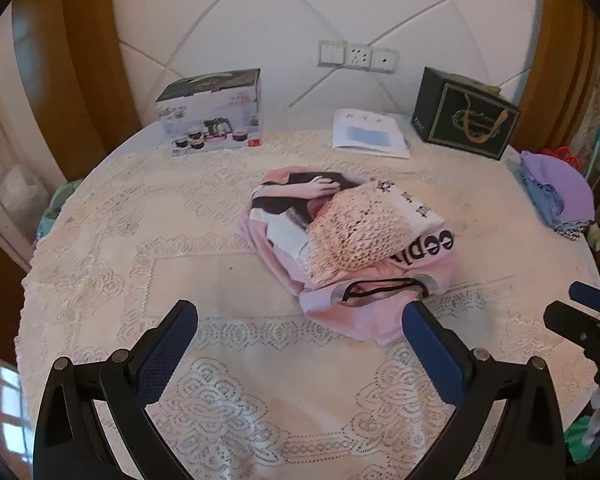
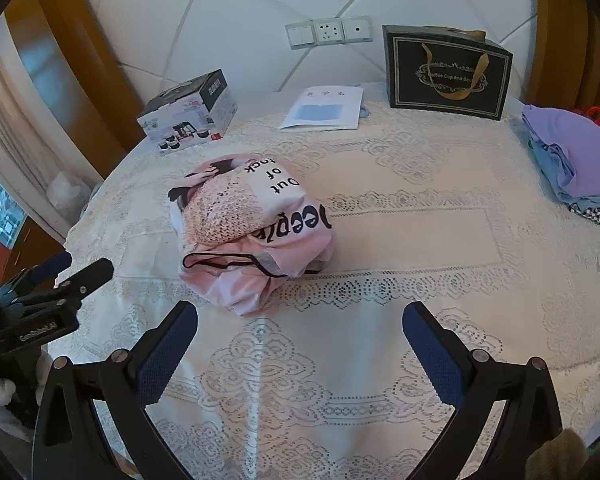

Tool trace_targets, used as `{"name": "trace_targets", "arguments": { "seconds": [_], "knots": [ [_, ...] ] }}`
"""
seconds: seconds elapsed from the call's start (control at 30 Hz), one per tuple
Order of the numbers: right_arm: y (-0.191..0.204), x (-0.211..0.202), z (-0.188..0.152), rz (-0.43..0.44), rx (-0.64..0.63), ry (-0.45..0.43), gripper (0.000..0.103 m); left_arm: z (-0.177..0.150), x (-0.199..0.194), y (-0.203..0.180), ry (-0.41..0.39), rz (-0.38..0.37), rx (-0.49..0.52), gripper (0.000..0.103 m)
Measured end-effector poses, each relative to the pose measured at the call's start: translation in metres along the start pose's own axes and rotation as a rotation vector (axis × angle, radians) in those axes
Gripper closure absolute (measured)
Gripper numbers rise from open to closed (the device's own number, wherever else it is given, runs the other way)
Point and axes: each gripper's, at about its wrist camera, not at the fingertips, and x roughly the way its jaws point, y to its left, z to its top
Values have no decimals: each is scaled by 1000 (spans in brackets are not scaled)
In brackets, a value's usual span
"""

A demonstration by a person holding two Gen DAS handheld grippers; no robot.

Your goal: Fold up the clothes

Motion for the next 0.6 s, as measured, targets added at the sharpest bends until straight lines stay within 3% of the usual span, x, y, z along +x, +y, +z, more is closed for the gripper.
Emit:
{"name": "trace_targets", "arguments": {
  "seconds": [0.17, 0.37, 0.6],
  "knots": [
    [6, -6, 0, -17, -25, -6, 0, -2, -6, 15, -17, -65, -48, 1],
    [14, -12, 1, -36, -55, -14, 0, 11, -13, -2, 33, 27, -28, 1],
    [23, -20, 1, -60, -89, -23, 0, 17, -25, -3, 23, 37, -21, 1]
  ]
}}
